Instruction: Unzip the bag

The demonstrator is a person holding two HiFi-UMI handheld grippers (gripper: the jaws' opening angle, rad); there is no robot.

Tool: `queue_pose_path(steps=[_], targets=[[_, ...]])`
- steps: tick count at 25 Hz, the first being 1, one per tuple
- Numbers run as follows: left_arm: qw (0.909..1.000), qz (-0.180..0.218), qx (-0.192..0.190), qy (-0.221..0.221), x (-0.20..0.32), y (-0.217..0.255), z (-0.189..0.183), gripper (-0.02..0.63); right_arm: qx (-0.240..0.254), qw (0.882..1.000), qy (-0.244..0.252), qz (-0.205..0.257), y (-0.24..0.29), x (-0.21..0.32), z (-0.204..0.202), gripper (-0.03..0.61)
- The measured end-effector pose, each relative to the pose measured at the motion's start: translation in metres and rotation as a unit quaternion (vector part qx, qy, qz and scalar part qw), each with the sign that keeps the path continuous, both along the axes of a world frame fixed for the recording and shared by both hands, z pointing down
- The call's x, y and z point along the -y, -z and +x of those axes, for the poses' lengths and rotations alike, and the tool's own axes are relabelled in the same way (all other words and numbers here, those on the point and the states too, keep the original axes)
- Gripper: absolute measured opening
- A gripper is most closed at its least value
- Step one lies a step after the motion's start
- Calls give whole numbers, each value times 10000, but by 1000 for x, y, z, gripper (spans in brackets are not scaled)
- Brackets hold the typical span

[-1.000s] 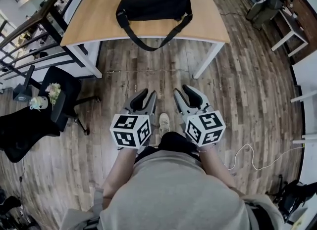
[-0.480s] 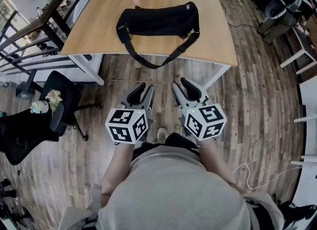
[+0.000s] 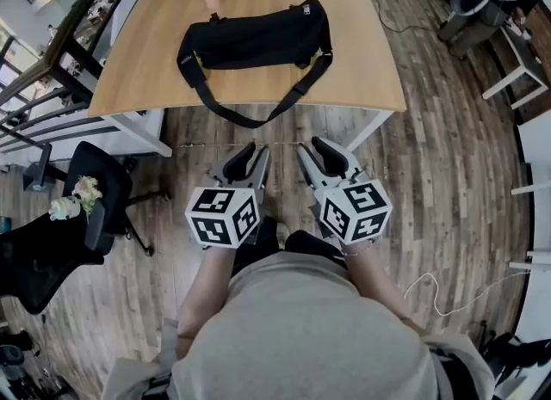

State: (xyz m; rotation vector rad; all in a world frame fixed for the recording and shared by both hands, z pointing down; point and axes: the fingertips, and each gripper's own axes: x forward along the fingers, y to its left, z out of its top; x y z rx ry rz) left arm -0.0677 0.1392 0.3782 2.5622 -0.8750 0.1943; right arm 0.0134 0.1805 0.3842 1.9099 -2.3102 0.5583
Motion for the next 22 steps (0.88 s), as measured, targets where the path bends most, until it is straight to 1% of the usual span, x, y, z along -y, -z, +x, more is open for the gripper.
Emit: queue_pose_path(steps=[6, 11, 15, 19, 22], targets=[[9998, -69, 52, -184, 25, -7, 18, 114, 59, 9998, -176, -102, -9, 21, 14, 124], [9995, -139, 67, -274, 60, -13, 32, 114, 159, 9994, -251, -163, -16, 51, 25, 124], [9992, -150, 113, -340, 93, -18, 42, 114, 194, 9989, -378, -209, -20, 87, 40, 124], [9987, -311, 148, -374, 134, -28, 50, 114, 199, 9984, -460, -254, -26, 124, 49, 124], [9988, -271, 118, -401, 167, -24, 58, 114, 199, 9979, -563, -270, -25, 152, 58, 124]])
